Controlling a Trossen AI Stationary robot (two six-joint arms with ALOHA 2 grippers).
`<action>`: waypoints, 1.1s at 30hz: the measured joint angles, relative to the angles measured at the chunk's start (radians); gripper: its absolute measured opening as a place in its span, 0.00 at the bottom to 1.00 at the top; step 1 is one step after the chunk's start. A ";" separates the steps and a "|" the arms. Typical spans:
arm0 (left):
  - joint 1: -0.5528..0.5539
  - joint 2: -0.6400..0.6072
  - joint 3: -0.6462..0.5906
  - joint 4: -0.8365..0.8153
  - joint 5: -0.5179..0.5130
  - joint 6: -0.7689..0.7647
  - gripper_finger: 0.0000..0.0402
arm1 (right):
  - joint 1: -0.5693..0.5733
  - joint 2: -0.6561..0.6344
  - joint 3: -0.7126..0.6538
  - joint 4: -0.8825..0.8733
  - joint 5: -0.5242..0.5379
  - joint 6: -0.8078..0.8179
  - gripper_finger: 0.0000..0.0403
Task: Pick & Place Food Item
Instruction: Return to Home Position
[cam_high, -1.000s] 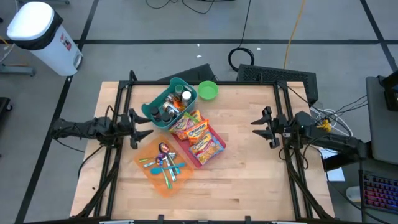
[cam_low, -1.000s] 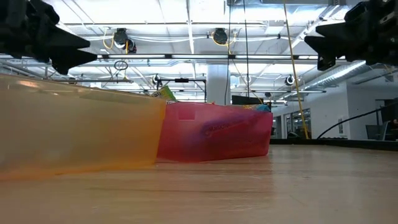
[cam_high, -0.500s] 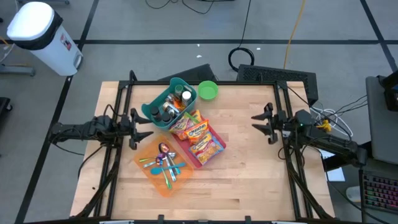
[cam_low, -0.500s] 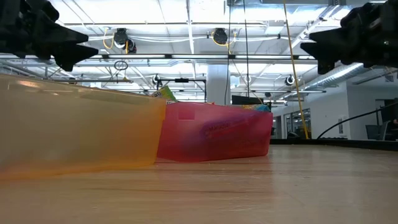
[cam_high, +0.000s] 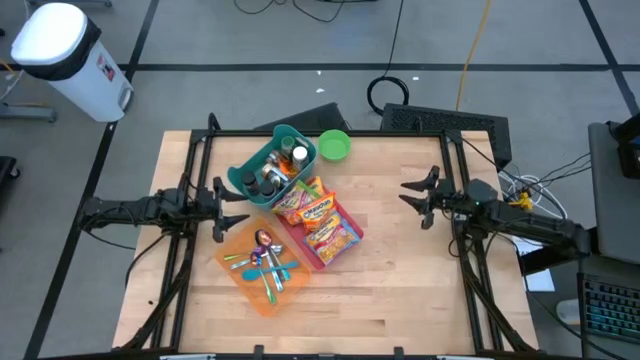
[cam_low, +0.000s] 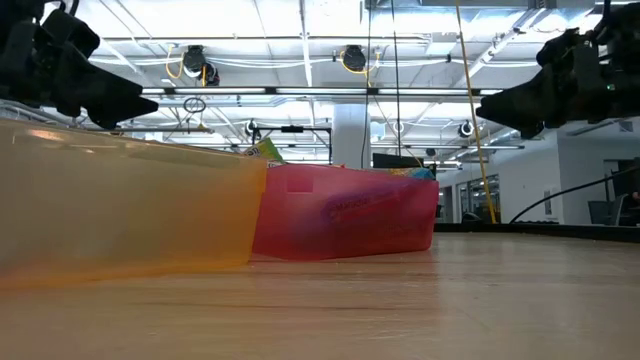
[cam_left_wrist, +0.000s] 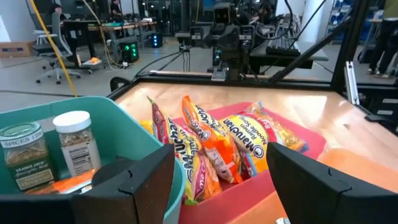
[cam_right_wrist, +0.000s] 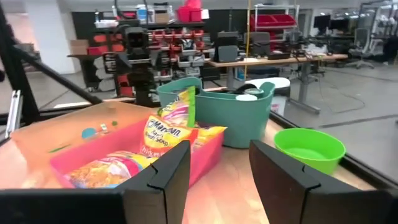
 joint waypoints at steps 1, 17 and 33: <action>0.000 0.000 0.000 -0.004 -0.002 0.000 0.64 | 0.006 0.000 0.000 0.001 0.005 -0.009 0.39; 0.000 0.000 0.001 -0.008 -0.013 0.016 0.64 | 0.027 0.000 0.000 -0.089 0.002 -0.069 0.39; 0.000 0.000 0.001 -0.009 -0.013 0.016 0.64 | 0.027 0.000 -0.001 -0.089 -0.001 -0.069 0.39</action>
